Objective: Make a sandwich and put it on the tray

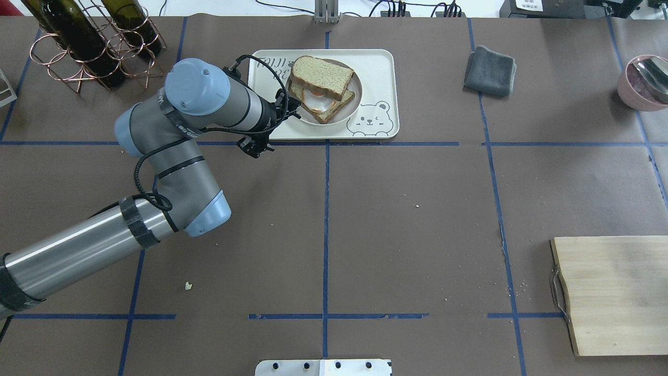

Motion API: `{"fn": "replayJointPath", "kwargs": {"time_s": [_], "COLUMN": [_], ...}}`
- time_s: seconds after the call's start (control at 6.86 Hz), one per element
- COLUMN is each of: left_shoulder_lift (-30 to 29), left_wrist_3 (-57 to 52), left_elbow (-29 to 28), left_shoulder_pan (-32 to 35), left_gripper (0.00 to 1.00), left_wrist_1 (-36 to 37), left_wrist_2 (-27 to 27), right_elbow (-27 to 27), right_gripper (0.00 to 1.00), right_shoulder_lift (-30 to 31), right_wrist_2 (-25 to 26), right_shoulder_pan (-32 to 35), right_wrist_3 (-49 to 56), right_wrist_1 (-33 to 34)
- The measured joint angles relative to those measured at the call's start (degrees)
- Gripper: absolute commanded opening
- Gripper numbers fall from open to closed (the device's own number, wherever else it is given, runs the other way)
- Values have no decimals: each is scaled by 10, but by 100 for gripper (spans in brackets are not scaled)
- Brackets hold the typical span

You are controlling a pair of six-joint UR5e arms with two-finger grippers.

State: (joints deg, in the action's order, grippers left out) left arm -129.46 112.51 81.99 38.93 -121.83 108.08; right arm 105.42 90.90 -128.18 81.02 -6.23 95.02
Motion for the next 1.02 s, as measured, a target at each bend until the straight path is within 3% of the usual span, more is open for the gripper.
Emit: {"fn": "replayJointPath", "kwargs": {"time_s": [0.44, 1.02], "left_shoulder_lift": [106, 193], "left_wrist_3": [-205, -509], "left_elbow": [188, 266], "left_shoulder_pan": [38, 166], "left_gripper": [100, 100], "left_wrist_1": [135, 275], "left_wrist_2": [32, 79], "right_elbow": [-35, -57], "right_gripper": [100, 100], "right_shoulder_lift": [20, 39], "right_wrist_2": [-50, -68], "right_shoulder_pan": [50, 86], "right_wrist_3": [9, 59], "right_wrist_1": [0, -2]}}
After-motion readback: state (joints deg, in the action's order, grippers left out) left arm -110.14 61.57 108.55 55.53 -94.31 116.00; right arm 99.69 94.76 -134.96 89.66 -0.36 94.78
